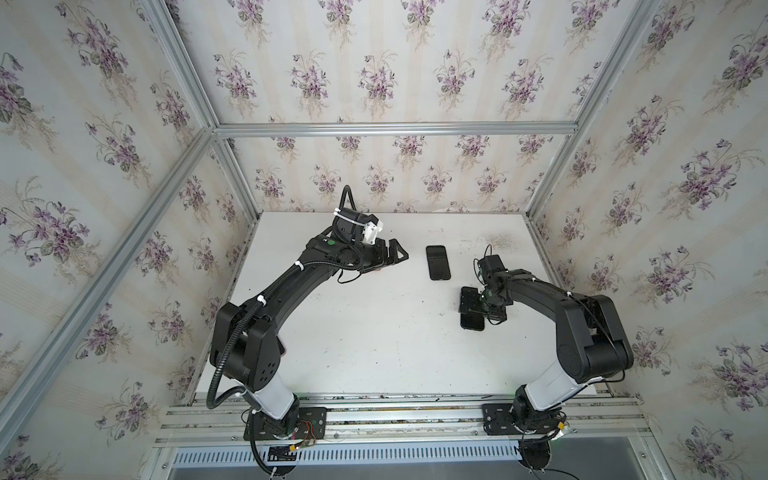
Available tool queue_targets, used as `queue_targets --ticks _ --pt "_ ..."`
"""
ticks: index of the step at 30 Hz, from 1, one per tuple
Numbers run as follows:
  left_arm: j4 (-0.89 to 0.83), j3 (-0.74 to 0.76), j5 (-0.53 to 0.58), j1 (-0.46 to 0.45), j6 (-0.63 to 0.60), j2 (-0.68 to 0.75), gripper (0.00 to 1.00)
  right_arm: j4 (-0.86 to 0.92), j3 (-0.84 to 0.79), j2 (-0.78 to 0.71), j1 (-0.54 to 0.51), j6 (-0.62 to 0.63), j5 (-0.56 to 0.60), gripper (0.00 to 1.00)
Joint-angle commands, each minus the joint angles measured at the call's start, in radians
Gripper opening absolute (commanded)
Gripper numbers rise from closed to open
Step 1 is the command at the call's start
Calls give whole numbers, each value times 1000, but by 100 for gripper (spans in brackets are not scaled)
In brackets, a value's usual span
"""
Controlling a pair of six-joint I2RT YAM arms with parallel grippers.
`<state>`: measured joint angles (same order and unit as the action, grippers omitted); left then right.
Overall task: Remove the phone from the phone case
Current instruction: 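Carry the black phone with the right gripper toward the left gripper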
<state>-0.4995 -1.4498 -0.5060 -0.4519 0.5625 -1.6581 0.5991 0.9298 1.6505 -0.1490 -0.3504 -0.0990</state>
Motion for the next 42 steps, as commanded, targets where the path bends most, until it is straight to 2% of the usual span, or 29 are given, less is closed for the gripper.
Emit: queue_targets --ticks 1,8,16,25,37,42 --pt "20 2 4 1 4 6 100 40 20 37 -1 -5 28 98" --pt "20 7 11 2 8 10 100 86 62 86 -1 -13 33 92" --pt "20 19 11 8 7 13 100 106 75 95 -7 -17 30 94" --pt "21 24 12 12 7 13 100 144 82 100 -8 -28 23 86" --pt "22 25 7 18 1 11 100 181 115 132 -27 -45 15 91" --pt "22 33 5 21 -2 12 100 209 138 153 -35 -48 31 91"
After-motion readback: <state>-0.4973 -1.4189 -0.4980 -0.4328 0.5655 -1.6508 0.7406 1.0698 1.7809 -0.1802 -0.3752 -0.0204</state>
